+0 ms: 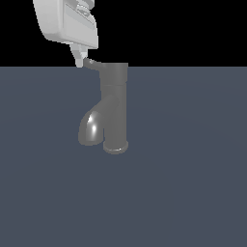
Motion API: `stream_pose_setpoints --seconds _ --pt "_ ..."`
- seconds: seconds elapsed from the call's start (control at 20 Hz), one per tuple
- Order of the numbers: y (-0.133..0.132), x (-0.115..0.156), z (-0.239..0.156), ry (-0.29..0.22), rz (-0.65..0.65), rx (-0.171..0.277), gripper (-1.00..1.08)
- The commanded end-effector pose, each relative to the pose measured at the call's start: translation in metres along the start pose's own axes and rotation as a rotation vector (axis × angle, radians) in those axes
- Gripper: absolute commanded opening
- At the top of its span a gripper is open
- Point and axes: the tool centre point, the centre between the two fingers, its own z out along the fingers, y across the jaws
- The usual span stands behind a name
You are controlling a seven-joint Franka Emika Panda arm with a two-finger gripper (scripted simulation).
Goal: Turn on the faucet by rotating a designated handle.
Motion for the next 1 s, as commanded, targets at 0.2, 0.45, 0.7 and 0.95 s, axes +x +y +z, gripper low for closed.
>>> stream_pose_setpoints --seconds 0.2,0.45,0.7,0.95 --pt "0.02 0.016 0.0 0.003 0.011 -0.006 -1.0" --pt "0.024 0.017 0.0 0.003 -0.004 -0.004 -1.0" --pt "0.031 0.042 0.0 0.003 0.001 -0.005 -1.0" --pt "0.037 0.068 -0.001 0.003 0.007 -0.006 -1.0"
